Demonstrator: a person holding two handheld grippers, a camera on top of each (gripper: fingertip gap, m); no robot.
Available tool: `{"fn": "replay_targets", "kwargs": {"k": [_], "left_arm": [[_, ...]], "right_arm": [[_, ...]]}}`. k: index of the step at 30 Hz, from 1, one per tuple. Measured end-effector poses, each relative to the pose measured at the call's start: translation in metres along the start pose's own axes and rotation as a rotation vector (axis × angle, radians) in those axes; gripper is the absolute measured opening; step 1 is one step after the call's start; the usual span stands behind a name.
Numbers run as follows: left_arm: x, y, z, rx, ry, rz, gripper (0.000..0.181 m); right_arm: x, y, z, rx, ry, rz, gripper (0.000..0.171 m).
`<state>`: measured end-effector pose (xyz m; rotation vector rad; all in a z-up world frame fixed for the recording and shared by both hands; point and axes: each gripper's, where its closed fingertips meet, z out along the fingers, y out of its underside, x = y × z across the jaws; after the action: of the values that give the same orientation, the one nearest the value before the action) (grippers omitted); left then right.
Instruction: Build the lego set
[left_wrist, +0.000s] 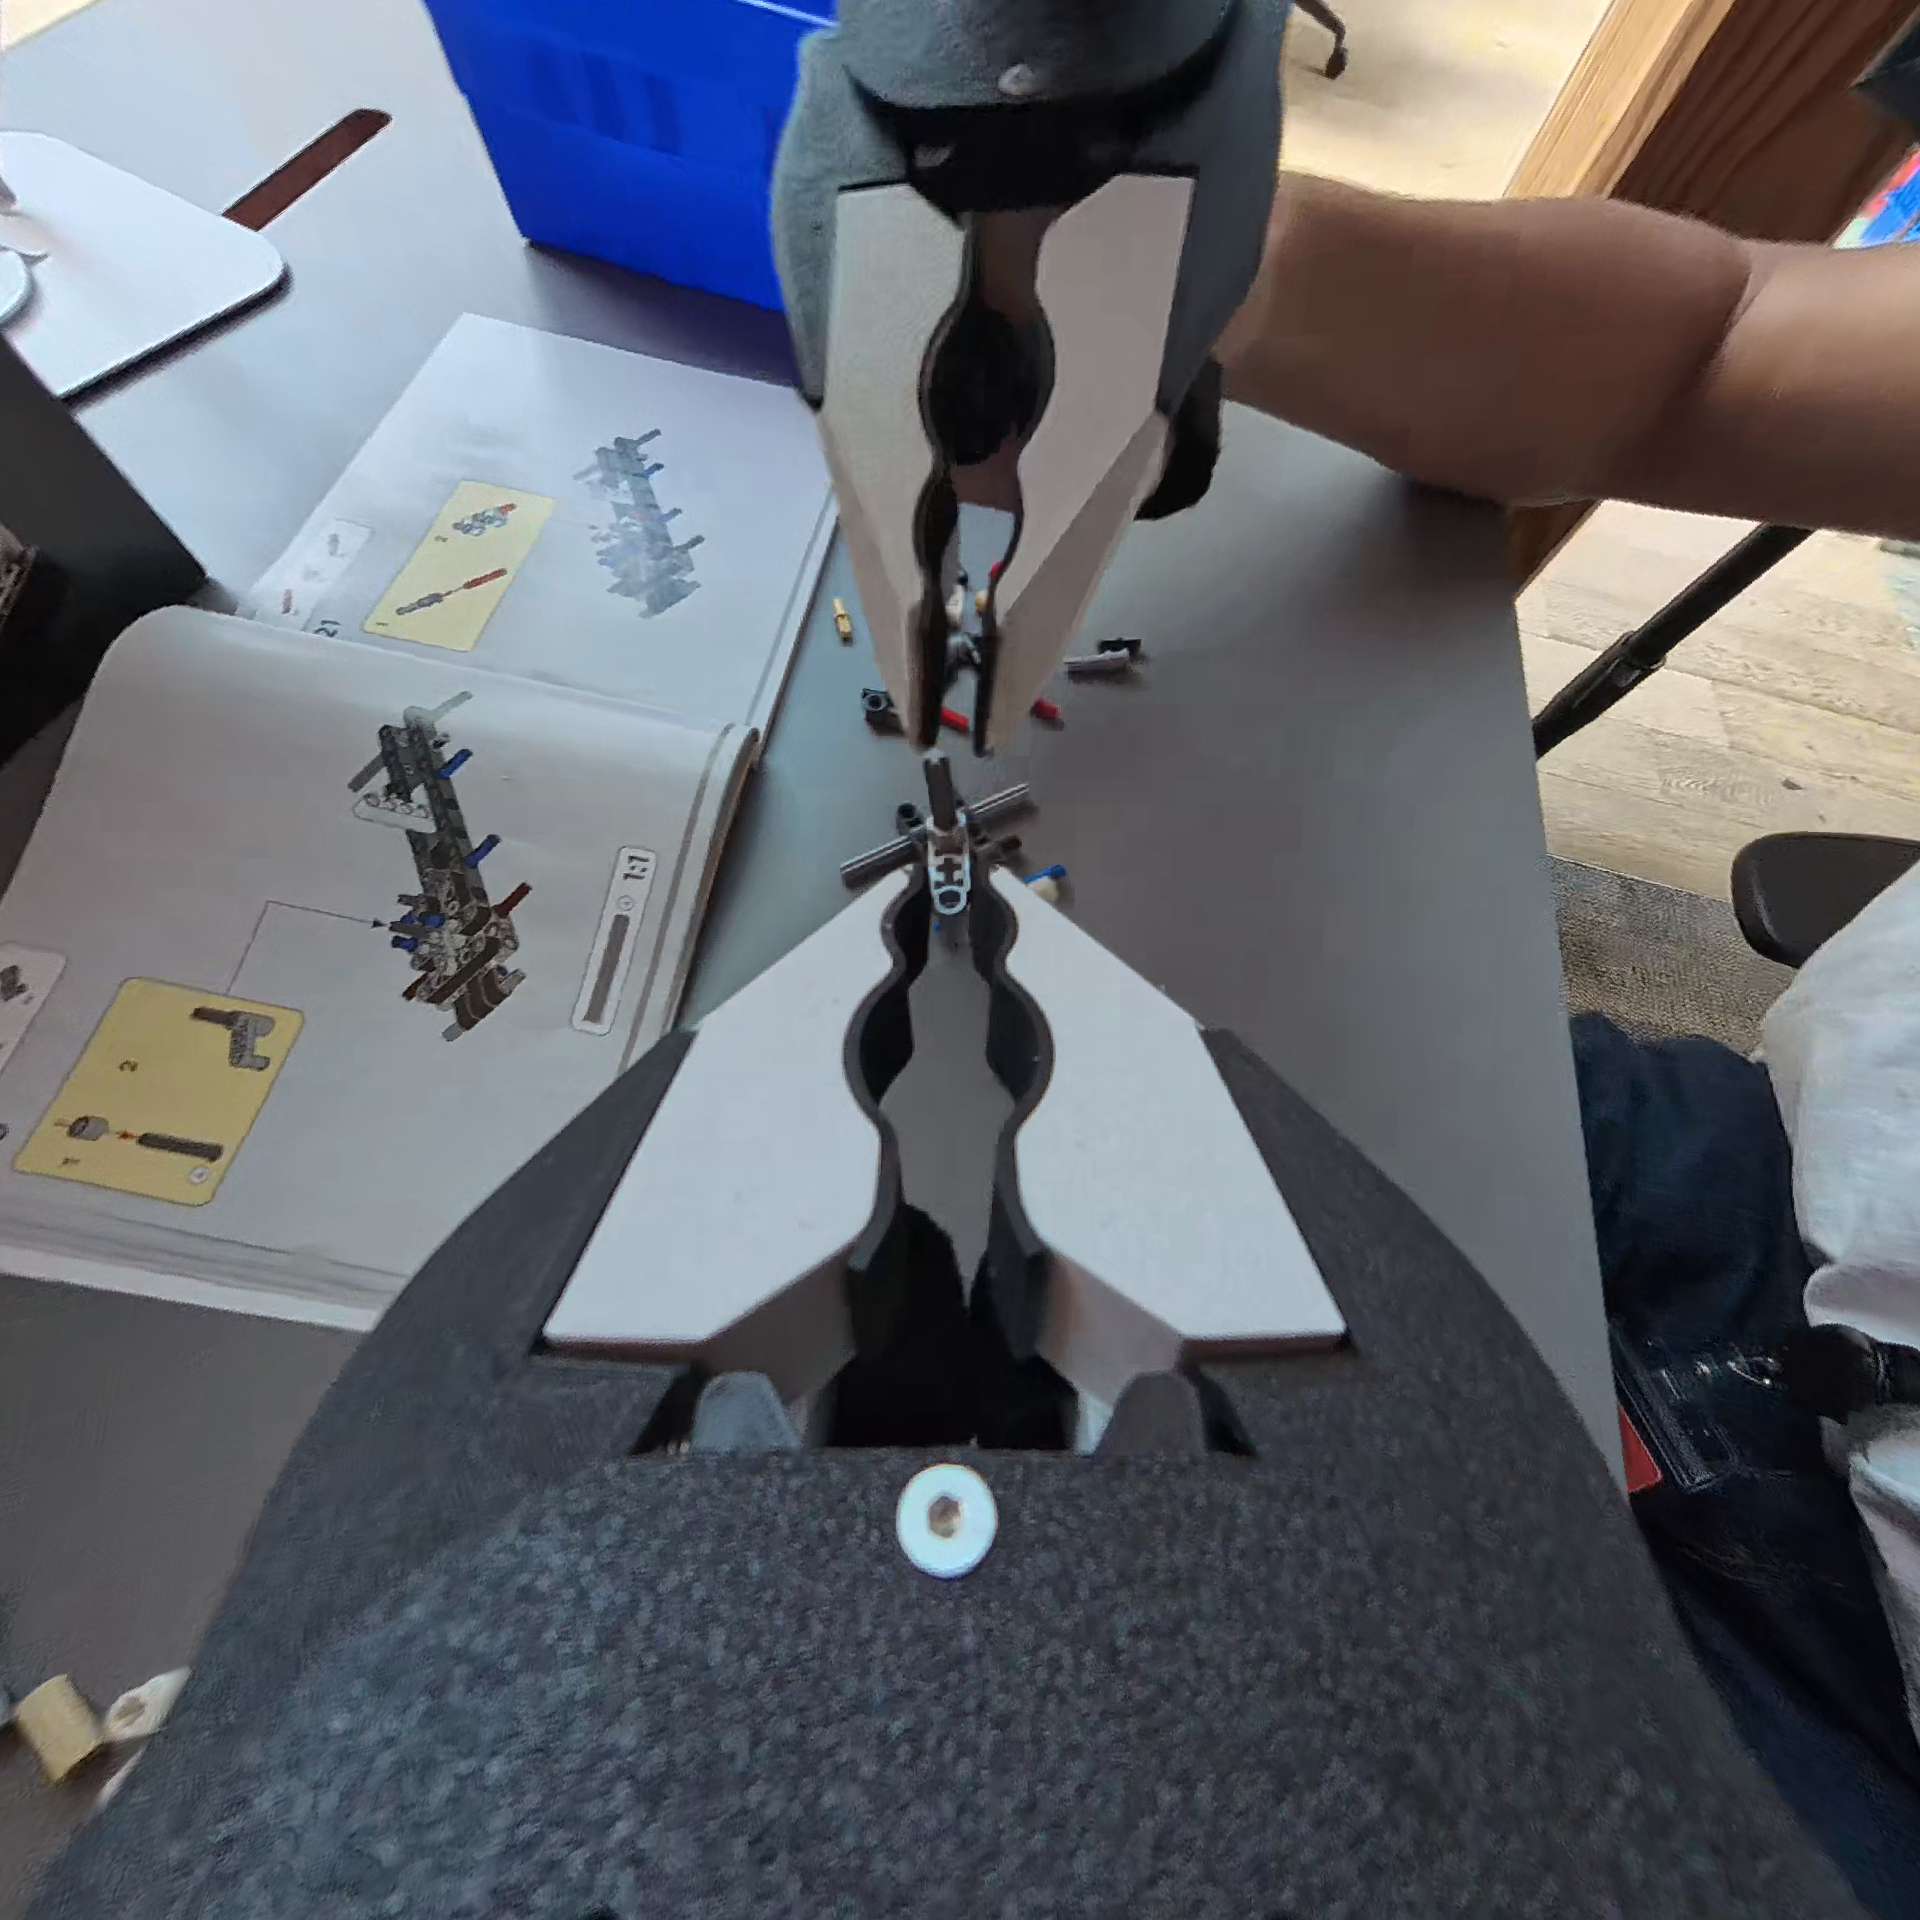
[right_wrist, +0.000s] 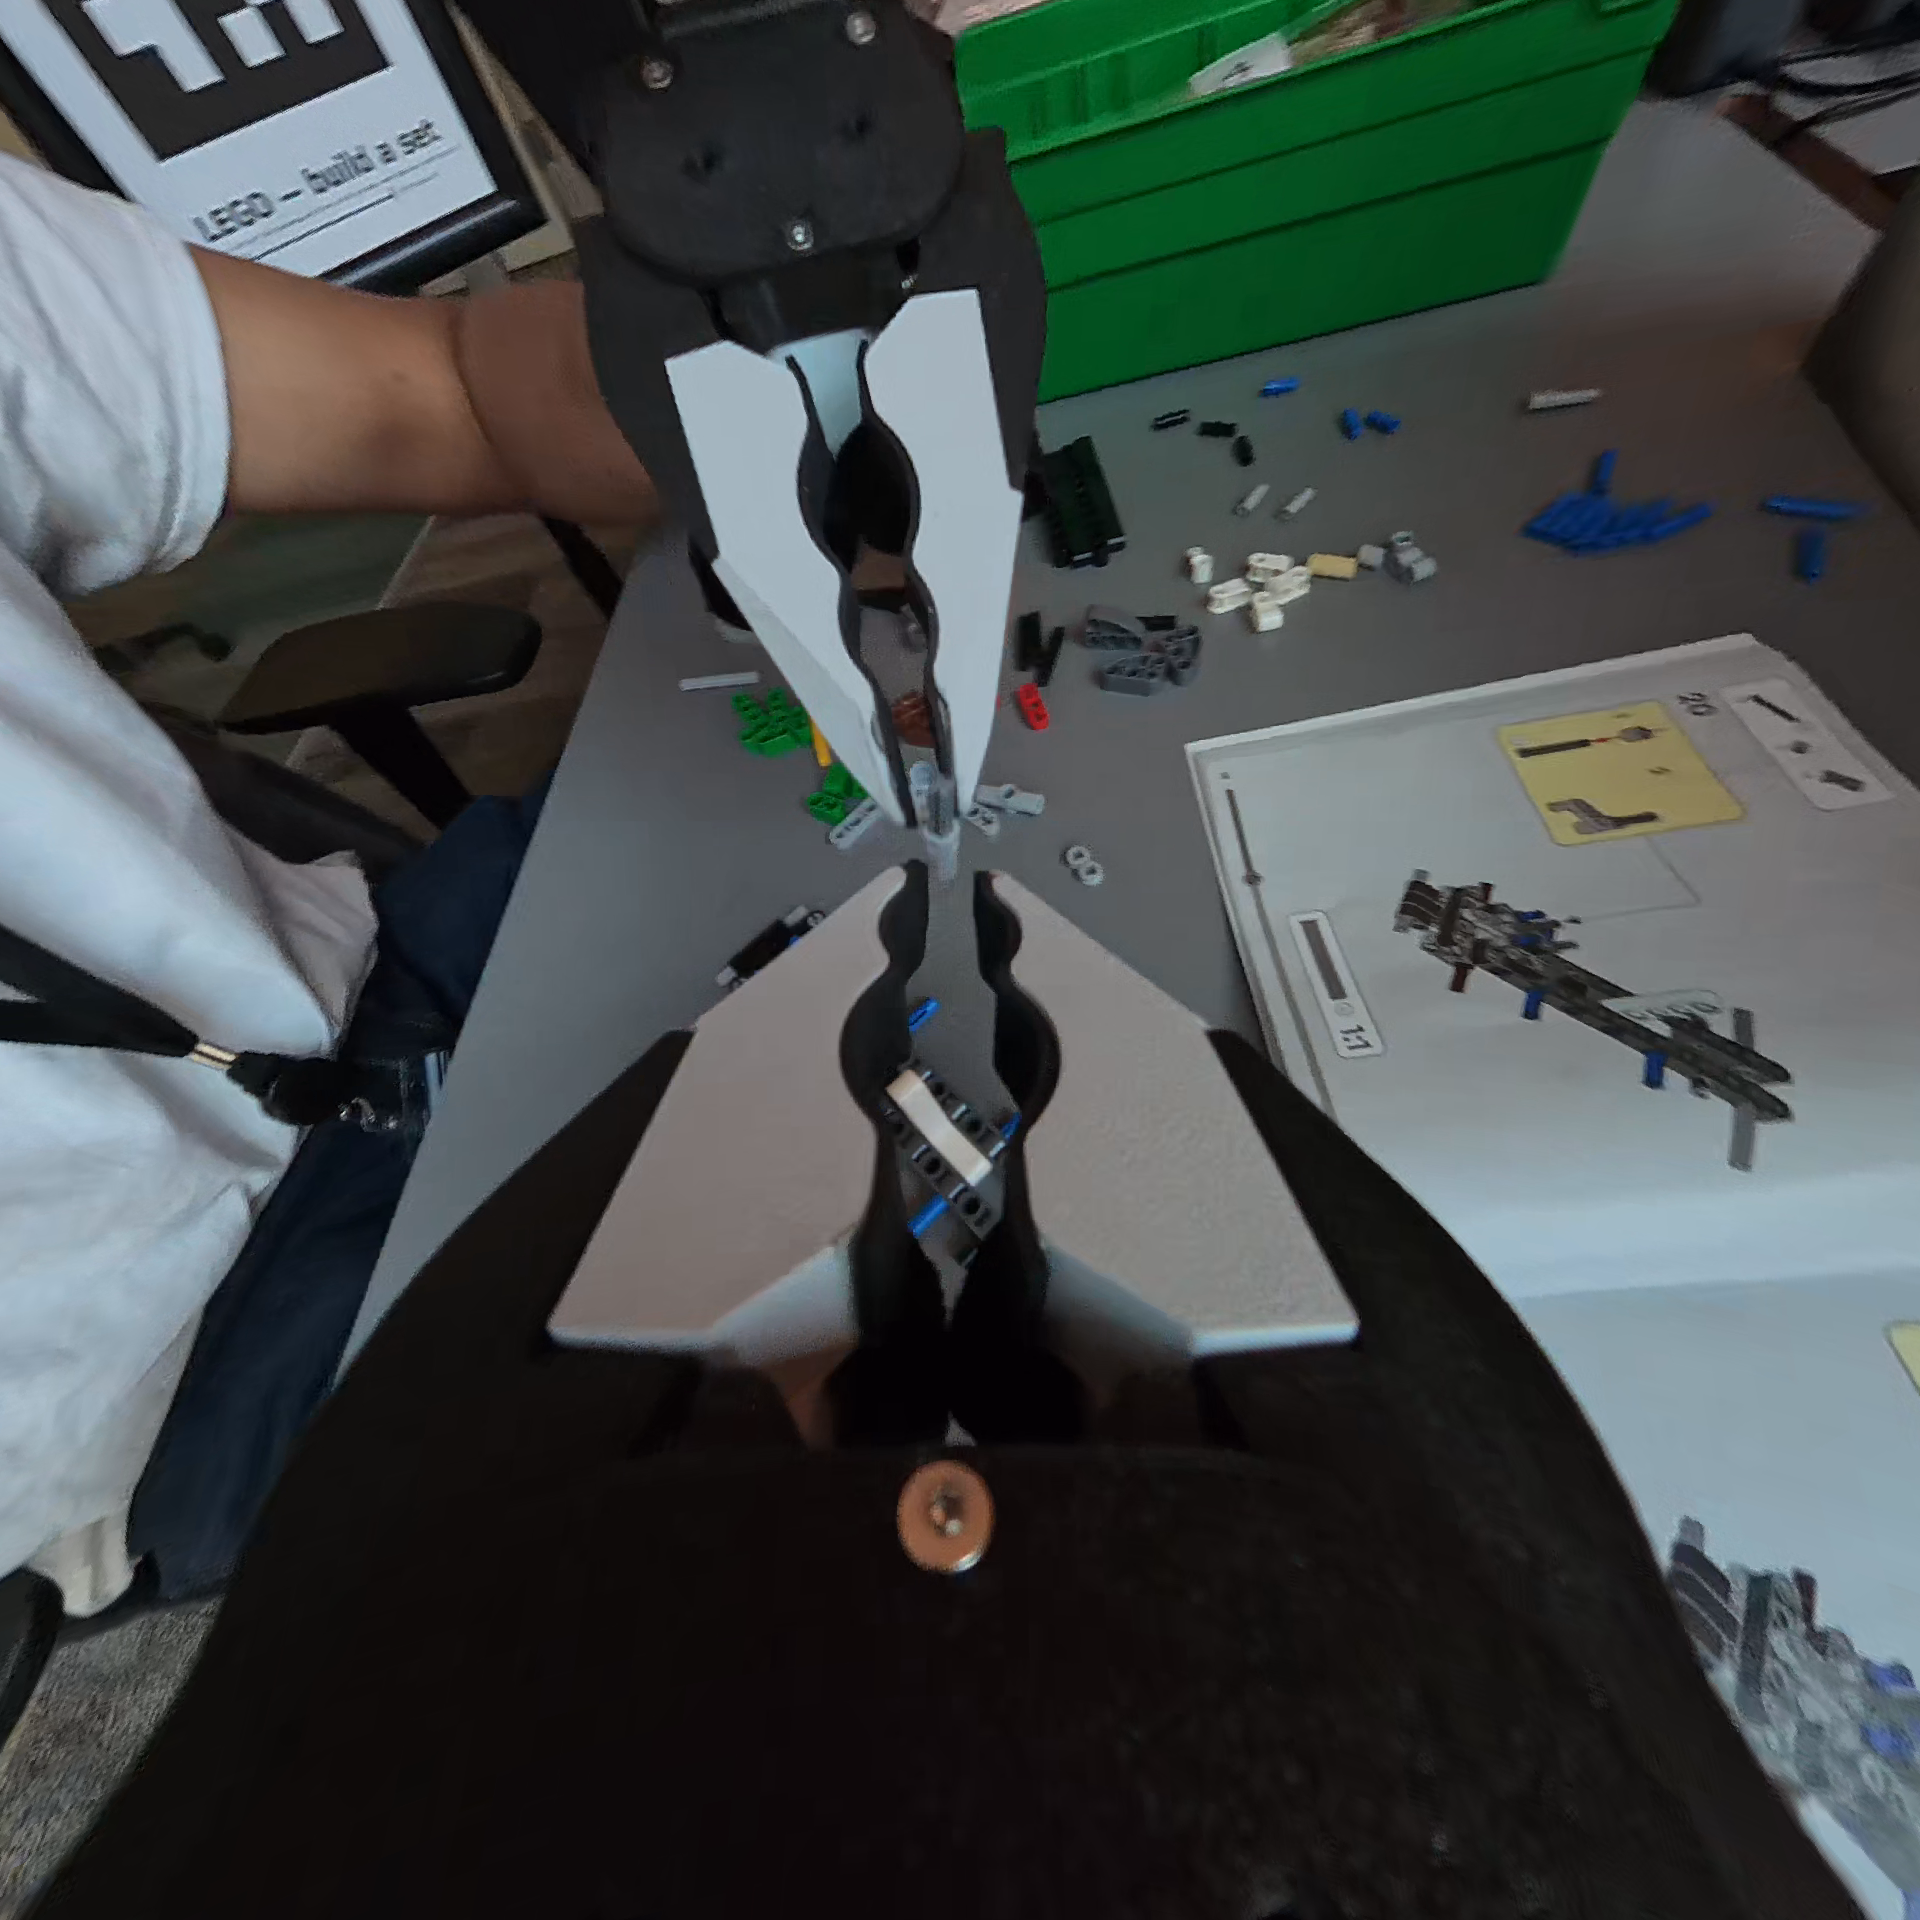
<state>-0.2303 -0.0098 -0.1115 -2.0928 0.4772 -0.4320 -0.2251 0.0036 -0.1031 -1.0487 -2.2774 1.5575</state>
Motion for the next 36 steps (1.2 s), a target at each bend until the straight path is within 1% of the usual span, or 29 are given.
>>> {"fn": "replay_targets", "kwargs": {"k": [3,5,7,10,14,17,20,24,27,31,36], "left_arm": [[-0.037,0.008,-0.015,0.01,-0.072,-0.099,0.006],[-0.067,0.009,-0.032,0.082,-0.128,-0.219,0.006],[-0.085,0.013,-0.045,0.134,-0.133,-0.34,0.006],[-0.095,0.02,-0.058,0.18,-0.121,-0.408,0.005],[-0.096,0.02,-0.071,0.225,-0.13,-0.433,0.005],[-0.091,0.019,-0.072,0.229,-0.131,-0.404,0.005],[-0.091,0.025,-0.065,0.182,-0.173,-0.333,0.006],[-0.087,0.032,-0.053,0.142,-0.183,-0.295,0.006],[-0.088,0.036,-0.05,0.122,-0.198,-0.273,0.006],[-0.093,0.038,-0.051,0.123,-0.207,-0.278,0.005],[-0.091,0.038,-0.051,0.128,-0.175,-0.301,0.006]], "right_arm": [[0.012,0.003,-0.02,0.06,0.082,0.064,0.01],[0.025,0.011,-0.034,0.095,0.166,0.116,0.012],[0.037,0.026,-0.046,0.119,0.263,0.154,0.012],[0.045,0.039,-0.058,0.142,0.363,0.167,0.011],[0.05,0.035,-0.064,0.133,0.482,0.031,0.008],[0.047,0.037,-0.054,0.13,0.486,-0.001,0.008],[0.044,0.041,-0.046,0.119,0.464,-0.006,0.007],[0.043,0.045,-0.041,0.109,0.445,-0.003,0.007],[0.043,0.046,-0.04,0.114,0.435,0.009,0.006],[0.046,0.048,-0.041,0.101,0.452,-0.003,0.005],[0.046,0.046,-0.045,0.109,0.454,-0.016,0.004]]}}
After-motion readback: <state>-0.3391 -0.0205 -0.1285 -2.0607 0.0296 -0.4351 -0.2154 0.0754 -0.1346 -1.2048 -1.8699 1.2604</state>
